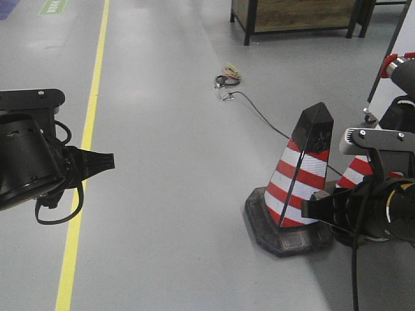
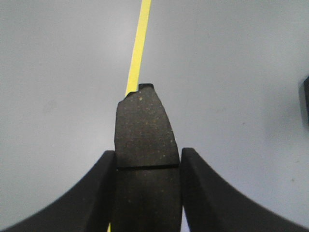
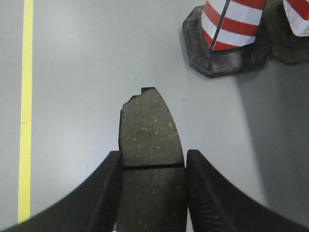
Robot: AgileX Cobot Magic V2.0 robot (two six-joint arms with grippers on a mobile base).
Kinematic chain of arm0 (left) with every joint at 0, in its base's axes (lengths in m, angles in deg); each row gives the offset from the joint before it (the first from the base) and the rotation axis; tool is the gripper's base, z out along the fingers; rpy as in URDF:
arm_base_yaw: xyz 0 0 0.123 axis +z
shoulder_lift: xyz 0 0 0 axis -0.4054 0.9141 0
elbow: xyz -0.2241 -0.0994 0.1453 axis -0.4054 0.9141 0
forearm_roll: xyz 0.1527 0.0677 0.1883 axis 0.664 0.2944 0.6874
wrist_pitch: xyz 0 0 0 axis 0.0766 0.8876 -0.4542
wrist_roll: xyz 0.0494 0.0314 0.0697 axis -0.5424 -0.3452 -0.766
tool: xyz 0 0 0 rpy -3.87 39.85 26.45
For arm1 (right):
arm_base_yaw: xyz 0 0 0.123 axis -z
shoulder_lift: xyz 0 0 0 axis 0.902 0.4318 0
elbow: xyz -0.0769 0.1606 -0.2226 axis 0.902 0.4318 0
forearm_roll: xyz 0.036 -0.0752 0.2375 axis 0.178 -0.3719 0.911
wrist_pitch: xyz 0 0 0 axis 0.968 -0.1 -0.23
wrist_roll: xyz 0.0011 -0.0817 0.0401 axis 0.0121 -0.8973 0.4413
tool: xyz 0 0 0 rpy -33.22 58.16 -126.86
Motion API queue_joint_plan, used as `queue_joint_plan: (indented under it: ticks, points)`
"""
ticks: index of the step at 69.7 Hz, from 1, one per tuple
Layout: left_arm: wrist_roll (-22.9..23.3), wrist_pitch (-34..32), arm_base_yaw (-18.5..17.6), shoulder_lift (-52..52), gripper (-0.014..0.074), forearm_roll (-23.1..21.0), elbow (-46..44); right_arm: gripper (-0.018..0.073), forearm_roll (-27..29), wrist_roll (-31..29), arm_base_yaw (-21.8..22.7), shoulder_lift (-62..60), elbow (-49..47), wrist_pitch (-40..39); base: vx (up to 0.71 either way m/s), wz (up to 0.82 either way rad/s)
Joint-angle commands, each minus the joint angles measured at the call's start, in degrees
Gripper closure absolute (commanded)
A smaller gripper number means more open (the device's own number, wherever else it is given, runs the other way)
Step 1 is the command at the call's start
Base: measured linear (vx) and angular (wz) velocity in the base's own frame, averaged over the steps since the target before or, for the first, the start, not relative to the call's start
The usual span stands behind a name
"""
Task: Move and align brake pads A on conveyor
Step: 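Drive past the cones up to the dark conveyor belt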
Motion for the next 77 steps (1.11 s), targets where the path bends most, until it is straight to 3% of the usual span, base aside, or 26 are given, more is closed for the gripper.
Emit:
queue_joint_plan:
  ticks: [1,49,77]
  points:
    - [0.25,-0.25,0.05,-1.89,0.0443,3.65,-1.51,0.0405,-1.28,-0.23,0.01,-1.36,-1.71,-3.14,0.44,-0.22]
    - [0.25,-0.25,0.05,-1.89,0.0443,3.65,-1.51,0.0405,-1.28,-0.23,0.01,-1.36,-1.71,-3.13,0.4,-0.24]
    - [0.25,-0.25,0.05,-1.89,0.0443,3.65,-1.51,0.0405,-1.28,-0.23,0.01,-1.36,-1.71,-3.13,0.32,-0.47]
